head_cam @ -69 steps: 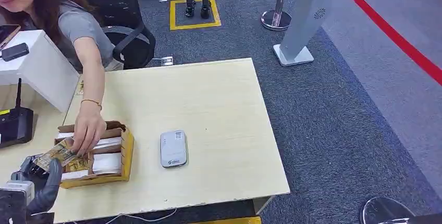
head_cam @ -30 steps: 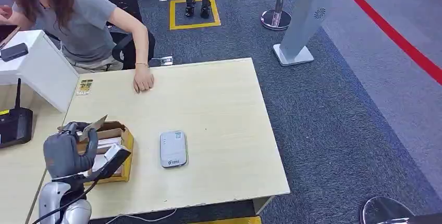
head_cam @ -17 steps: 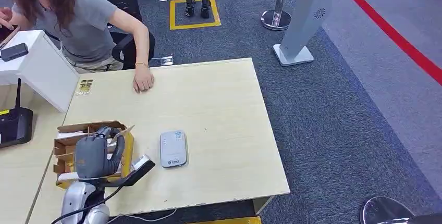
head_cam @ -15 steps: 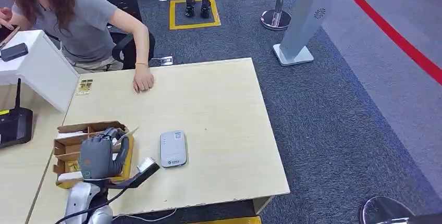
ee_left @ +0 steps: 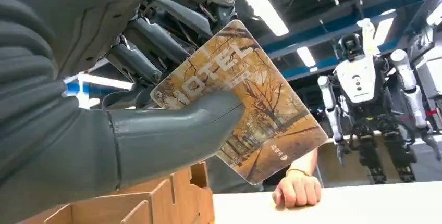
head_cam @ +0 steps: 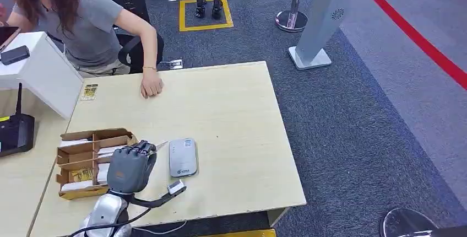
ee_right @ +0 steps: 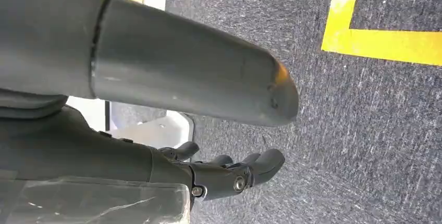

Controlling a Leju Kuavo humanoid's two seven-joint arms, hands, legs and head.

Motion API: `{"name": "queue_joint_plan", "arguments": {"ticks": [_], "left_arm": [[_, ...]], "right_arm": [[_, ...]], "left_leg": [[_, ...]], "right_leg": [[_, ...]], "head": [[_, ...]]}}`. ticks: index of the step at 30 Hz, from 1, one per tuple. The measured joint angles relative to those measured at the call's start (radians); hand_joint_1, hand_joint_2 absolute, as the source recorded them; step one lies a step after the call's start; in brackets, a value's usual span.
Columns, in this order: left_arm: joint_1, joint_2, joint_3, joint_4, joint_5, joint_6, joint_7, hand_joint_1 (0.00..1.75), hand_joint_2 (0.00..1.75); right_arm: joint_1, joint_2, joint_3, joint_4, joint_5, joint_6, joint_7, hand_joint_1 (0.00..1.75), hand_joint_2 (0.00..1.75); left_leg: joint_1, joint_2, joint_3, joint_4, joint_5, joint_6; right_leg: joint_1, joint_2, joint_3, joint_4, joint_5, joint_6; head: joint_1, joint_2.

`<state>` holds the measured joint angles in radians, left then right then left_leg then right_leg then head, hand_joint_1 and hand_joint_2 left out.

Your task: Pass the card to the sensor for recognition and then transmit it.

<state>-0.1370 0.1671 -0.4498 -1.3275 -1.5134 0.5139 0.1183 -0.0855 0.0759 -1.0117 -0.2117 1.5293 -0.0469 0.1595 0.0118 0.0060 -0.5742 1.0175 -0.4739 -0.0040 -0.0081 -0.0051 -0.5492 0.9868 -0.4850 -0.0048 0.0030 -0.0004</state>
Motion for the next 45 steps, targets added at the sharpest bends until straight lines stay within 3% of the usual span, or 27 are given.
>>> {"name": "queue_joint_plan", "arguments": {"ticks": [9, 21, 36, 45], "left_arm": [[-0.069, 0.035, -0.077, 0.076, -0.057, 0.0, 0.089, 1.75, 1.75], [-0.15, 0.069, -0.177, 0.151, -0.058, 0.007, 0.142, 1.75, 1.75], [-0.2, 0.026, -0.179, 0.231, -0.054, 0.072, 0.08, 1.75, 1.75], [-0.197, -0.056, -0.129, 0.265, 0.131, 0.095, -0.042, 1.75, 1.75]], "right_arm": [[0.0, 0.0, 0.011, 0.0, 0.006, 0.0, 0.001, 0.0, 0.0], [-0.005, 0.0, 0.032, 0.0, 0.013, 0.006, 0.002, 0.0, 0.0], [-0.013, 0.0, 0.053, 0.0, 0.021, 0.011, 0.012, 0.0, 0.0], [-0.013, 0.0, 0.058, 0.0, 0.013, 0.006, 0.014, 0.0, 0.0]], "left_leg": [[0.0, 0.0, 0.0, 0.0, 0.0, 0.0], [0.0, 0.0, 0.0, 0.0, 0.0, 0.0], [0.0, 0.0, 0.0, 0.0, 0.0, 0.0], [0.0, 0.0, 0.0, 0.0, 0.0, 0.0]], "right_leg": [[0.0, 0.0, 0.0, 0.0, 0.0, 0.0], [0.0, 0.0, 0.0, 0.0, 0.0, 0.0], [0.0, 0.0, 0.0, 0.0, 0.0, 0.0], [0.0, 0.0, 0.0, 0.0, 0.0, 0.0]], "head": [[0.0, 0.0], [0.0, 0.0], [0.0, 0.0], [0.0, 0.0]]}}
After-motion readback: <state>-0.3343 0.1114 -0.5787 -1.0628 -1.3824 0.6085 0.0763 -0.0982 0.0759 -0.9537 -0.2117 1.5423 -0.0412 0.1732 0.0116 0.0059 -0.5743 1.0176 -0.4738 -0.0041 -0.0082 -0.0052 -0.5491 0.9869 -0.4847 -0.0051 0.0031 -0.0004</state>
